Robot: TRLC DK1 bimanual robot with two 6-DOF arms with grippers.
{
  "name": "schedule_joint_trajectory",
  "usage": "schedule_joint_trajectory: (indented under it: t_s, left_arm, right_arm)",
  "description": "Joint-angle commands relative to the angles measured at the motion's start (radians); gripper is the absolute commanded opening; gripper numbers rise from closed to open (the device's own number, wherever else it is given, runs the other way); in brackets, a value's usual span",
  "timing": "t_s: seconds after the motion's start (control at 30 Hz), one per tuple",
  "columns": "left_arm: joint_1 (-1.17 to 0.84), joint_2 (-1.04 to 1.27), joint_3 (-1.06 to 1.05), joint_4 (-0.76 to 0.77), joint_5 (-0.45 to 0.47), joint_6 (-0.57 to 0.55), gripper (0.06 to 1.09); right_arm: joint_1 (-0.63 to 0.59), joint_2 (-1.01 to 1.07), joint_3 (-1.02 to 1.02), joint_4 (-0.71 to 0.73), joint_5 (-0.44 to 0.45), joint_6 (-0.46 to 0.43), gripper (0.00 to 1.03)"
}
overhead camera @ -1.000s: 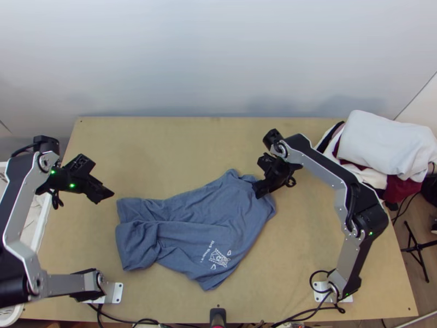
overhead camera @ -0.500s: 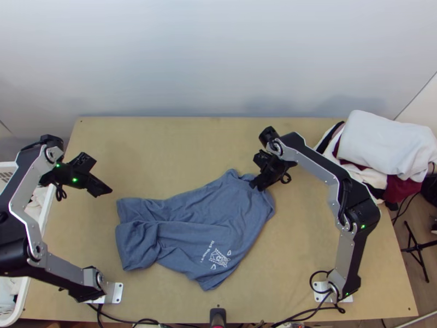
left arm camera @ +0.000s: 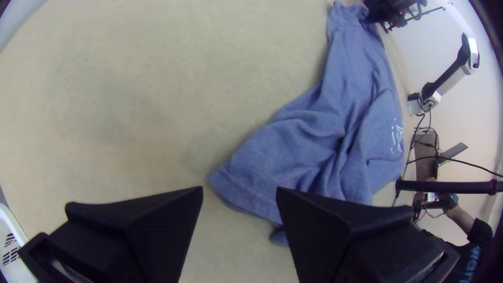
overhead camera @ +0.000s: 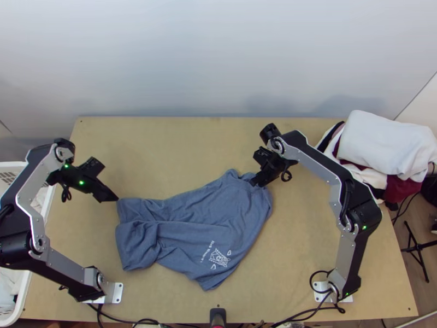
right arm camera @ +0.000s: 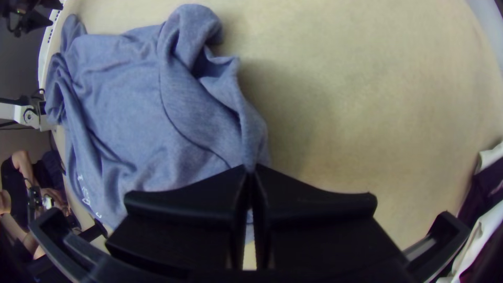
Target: Fold the t-shirt
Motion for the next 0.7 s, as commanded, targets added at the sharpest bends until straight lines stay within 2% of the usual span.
schedule_joint_trajectory:
  t_s: [0.0, 0.2, 0.37, 0.53, 0.67]
  left_arm:
    - [-0.040, -0.008, -0.064, 0.005, -0.002, 0.018, 0.76]
    - [-0.104, -0.002, -0.113, 0.066, -0.023, 0.013, 0.76]
    - [-0.113, 0.004, -0.114, 0.106, -0.023, -0.001, 0.67]
    - [-0.116, 0.003, -0.142, 0.145, -0.037, -0.001, 0.66]
    - [-0.118, -0.003, -0.174, 0.200, -0.045, 0.001, 0.51]
  right_arm:
    - [0.011, -0.006, 0.004, 0.004, 0.000, -0.001, 0.03]
    - [0.017, -0.022, 0.001, 0.004, 0.000, -0.003, 0.03]
    - [0.019, -0.037, -0.001, 0.004, 0.000, -0.003, 0.03]
    - [0.023, -0.039, -0.004, 0.004, 0.000, -0.003, 0.03]
    - [0.034, -0.042, -0.002, 0.004, 0.000, -0.003, 0.03]
